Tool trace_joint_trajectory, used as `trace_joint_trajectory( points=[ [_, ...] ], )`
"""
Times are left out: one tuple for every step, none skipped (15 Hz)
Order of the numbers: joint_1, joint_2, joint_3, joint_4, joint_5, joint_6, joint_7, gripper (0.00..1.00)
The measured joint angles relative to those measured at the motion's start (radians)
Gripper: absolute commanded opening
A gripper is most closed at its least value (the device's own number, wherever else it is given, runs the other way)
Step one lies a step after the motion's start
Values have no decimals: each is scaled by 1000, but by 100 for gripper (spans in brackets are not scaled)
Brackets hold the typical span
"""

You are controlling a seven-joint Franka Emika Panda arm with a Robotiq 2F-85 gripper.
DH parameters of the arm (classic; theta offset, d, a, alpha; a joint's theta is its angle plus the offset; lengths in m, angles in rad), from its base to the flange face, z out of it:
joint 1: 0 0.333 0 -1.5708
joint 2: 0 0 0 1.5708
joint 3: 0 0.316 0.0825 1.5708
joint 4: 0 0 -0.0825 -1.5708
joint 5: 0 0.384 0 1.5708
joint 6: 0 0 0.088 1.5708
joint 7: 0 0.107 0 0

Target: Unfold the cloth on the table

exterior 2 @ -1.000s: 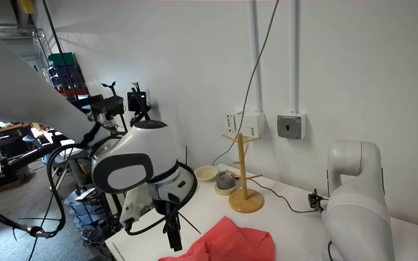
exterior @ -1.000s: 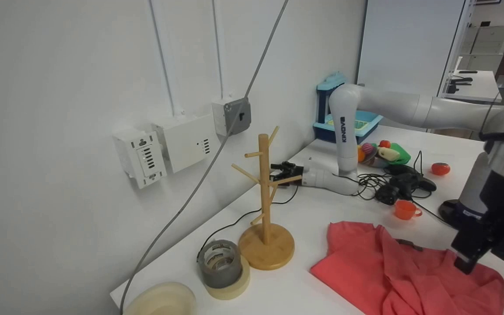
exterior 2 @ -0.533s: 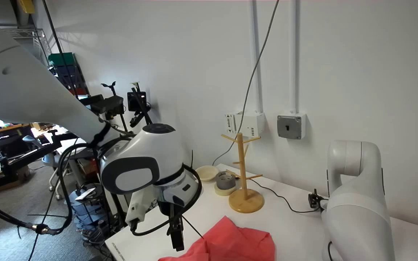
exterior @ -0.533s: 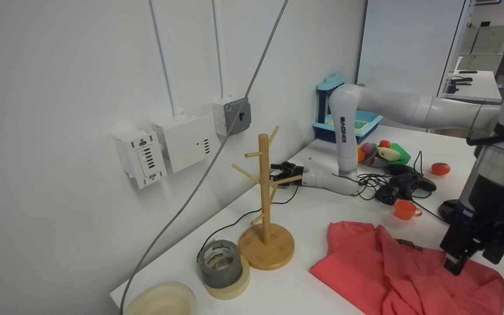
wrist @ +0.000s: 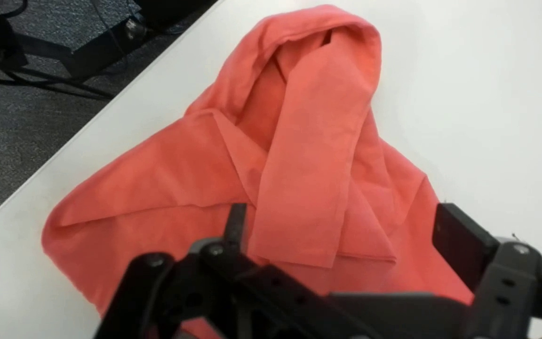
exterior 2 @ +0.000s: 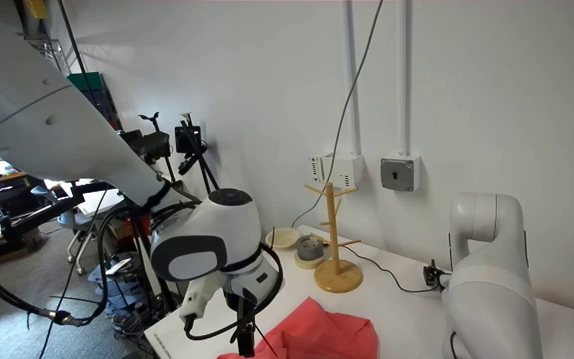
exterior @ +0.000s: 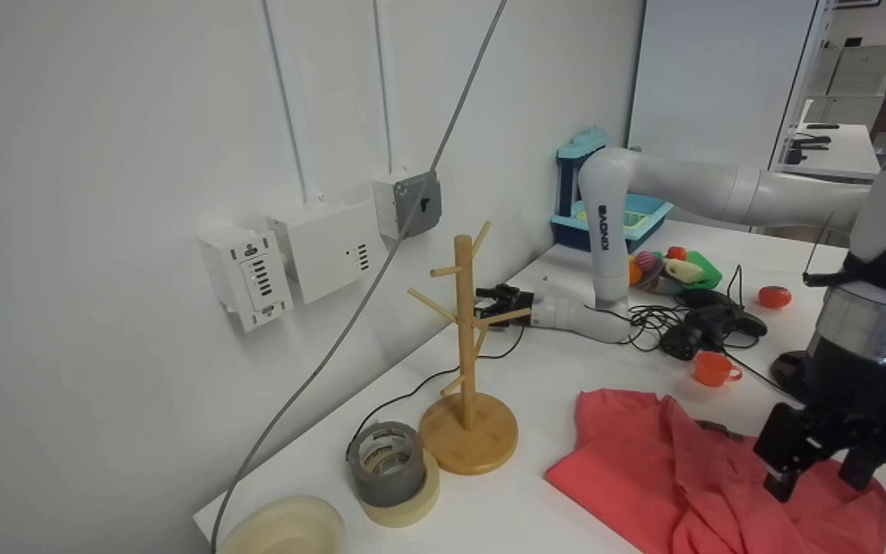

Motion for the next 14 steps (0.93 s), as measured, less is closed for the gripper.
trace_joint_trajectory(
  points=[
    [0, 18, 0, 7, 24, 21, 0, 100],
    [0, 34, 0, 12, 46, 41, 0, 100],
    [0, 47, 1, 18, 67, 59, 0, 100],
    [0, 60, 1, 24, 87, 76, 0, 100],
    [0, 72, 1, 29, 103, 89, 0, 100],
    [-1, 85, 1, 35, 119, 102, 0, 100],
    [-1, 97, 1, 39, 133, 113, 0, 100],
    [-2, 110, 1, 43, 144, 122, 0, 100],
    [-2, 123, 1, 46, 152, 133, 1, 100],
    [-2, 136, 1, 48, 156, 143, 2, 100],
    [-2, 151, 1, 53, 160, 153, 3, 100],
    [-4, 167, 1, 62, 161, 158, 4, 100],
    [-8, 185, 1, 74, 161, 162, 5, 100],
    [-13, 205, 1, 89, 161, 164, 6, 100]
  ],
)
